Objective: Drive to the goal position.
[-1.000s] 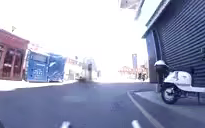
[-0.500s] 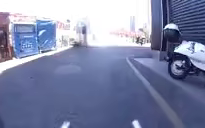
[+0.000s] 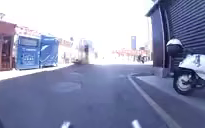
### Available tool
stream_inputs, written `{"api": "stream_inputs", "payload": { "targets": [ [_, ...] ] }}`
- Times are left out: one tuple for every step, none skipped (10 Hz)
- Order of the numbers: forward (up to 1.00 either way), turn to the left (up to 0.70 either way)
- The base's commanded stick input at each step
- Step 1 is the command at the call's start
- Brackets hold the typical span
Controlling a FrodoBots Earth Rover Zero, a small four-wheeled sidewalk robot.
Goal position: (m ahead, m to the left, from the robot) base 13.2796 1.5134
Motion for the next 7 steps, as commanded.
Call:
{"api": "stream_inputs", "payload": {
  "targets": [
    [0.7, 0.0],
    [0.51, 0.0],
    [0.45, 0.0],
    [0.45, 0.0],
    [0.45, 0.0],
    [0.45, 0.0],
    [0.45, 0.0]
  ]
}}
